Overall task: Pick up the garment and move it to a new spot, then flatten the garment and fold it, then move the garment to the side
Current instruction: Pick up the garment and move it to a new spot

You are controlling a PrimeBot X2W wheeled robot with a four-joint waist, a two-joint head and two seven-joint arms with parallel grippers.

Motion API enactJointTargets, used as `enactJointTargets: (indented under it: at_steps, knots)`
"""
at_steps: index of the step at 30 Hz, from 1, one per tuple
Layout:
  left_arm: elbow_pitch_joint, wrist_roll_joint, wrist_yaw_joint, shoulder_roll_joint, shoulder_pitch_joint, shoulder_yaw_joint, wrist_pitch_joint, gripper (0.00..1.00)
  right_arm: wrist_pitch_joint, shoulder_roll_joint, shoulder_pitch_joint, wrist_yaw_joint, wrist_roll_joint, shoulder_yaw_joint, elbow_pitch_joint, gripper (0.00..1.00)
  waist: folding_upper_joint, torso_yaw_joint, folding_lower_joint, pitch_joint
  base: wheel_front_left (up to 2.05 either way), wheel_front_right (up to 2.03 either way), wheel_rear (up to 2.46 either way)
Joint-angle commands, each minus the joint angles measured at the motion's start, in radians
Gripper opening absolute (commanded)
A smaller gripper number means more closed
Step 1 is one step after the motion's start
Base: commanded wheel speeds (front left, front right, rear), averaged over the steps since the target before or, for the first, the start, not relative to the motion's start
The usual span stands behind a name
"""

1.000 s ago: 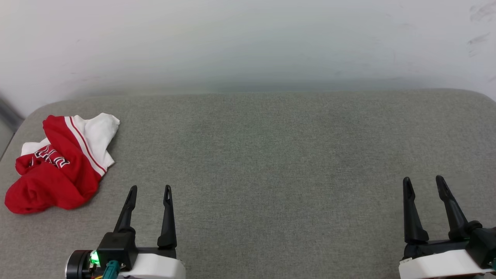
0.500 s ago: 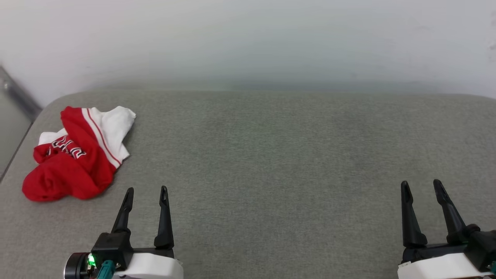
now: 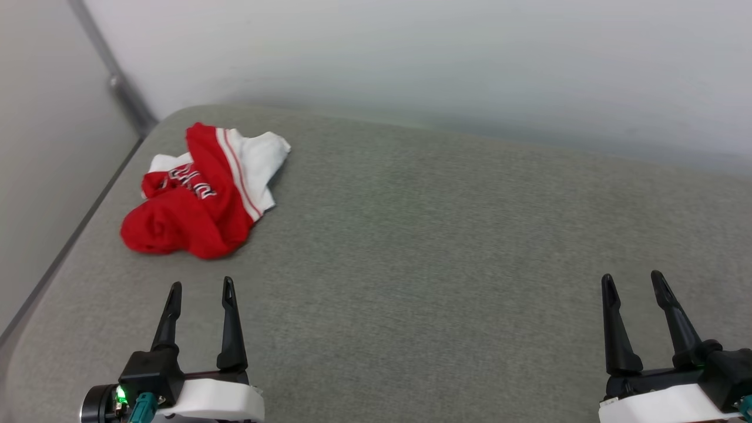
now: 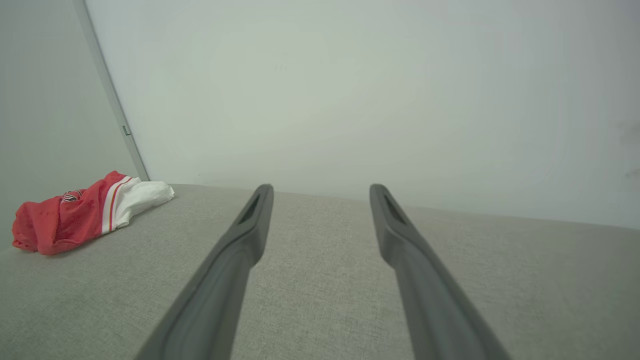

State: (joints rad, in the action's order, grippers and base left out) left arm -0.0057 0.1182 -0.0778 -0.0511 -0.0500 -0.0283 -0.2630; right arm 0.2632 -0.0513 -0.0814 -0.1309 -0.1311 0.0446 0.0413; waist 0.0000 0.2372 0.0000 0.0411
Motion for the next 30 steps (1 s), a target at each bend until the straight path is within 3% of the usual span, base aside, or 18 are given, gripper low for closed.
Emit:
enactJointTargets:
  at_steps: [1,12,20,27,30]
  knots:
    - [-0.005,0.006,0.001,0.001,0.012,0.005,-0.003,1.0,0.002,0.002,0.003,0.0,0.008,0.001,0.007,1.0,0.0,0.055,0.0,0.008,0.0,0.0,0.0]
    - [-0.003,0.008,-0.004,0.001,0.005,0.024,-0.003,1.0,0.002,0.002,0.006,0.0,0.013,-0.007,0.011,1.0,0.0,0.204,0.0,0.011,0.0,0.0,0.0]
    - [-0.001,0.013,-0.002,0.001,-0.003,0.058,-0.003,1.0,0.002,0.002,0.01,0.0,0.018,-0.014,0.01,1.0,0.0,0.245,0.0,0.011,0.0,0.0,0.0]
    - [-0.009,-0.009,0.057,-0.012,0.086,0.143,-0.003,1.0,0.002,0.002,0.02,0.0,0.035,-0.018,0.022,1.0,0.0,0.234,0.0,0.036,0.0,0.0,0.0]
    - [0.0,-0.009,0.11,-0.041,0.18,0.198,-0.003,1.0,0.002,0.002,0.031,0.0,0.052,-0.009,0.029,1.0,0.0,0.222,0.0,0.067,0.0,0.0,0.0]
